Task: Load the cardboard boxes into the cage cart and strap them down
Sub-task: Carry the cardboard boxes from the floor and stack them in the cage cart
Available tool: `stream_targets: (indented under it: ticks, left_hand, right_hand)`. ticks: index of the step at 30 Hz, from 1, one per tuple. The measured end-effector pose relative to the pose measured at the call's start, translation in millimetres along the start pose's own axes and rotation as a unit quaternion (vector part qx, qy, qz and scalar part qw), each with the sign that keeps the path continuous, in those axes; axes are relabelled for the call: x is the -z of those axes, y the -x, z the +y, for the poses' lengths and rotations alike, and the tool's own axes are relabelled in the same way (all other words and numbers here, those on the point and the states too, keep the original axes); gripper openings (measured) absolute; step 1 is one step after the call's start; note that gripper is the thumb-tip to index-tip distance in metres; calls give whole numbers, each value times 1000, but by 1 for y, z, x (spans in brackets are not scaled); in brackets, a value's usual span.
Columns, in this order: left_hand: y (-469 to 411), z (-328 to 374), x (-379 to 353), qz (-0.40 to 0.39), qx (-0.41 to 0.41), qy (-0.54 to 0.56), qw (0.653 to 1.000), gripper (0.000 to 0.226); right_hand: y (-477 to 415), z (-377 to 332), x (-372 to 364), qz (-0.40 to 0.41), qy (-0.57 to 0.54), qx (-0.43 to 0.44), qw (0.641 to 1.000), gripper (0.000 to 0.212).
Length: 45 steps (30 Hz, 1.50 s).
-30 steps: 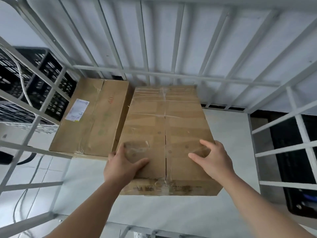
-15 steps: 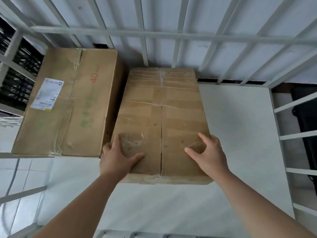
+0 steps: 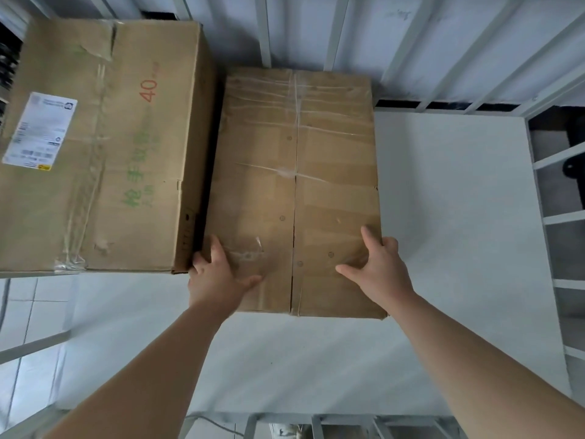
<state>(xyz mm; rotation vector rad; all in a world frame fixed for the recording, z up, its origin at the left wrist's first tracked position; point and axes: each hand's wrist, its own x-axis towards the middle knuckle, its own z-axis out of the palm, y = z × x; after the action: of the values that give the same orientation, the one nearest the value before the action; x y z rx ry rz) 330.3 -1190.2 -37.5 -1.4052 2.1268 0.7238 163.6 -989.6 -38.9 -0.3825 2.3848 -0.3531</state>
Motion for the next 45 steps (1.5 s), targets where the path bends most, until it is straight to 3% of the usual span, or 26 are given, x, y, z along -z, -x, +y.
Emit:
stream_targets:
  ticks: [13,22,27,32,39,45]
  left_hand:
    - [-10,-1,-21,-54,-13,-83,995,109]
    - [23,37,26,88,-174,-137,971,64]
    - [69,78,80,142,-218,-141,955,17]
    - [146,127,144,203,-249,-137,937,4]
    - [293,203,234,278,-316,-127,898,29]
    - [419,244,270,284,-389,-111,869,41]
  right_hand:
    - [-15,11,-21,-35,22,13,999,79]
    - [6,-20,23,78,106,146,981,50]
    - [31,-49,97,137,133,224,956,46]
    - [79,-64,195,197,156,272,929,35]
    - [199,-59,330,255,135,289,913,39]
    - [312,-34,411,301,115,274,906,26]
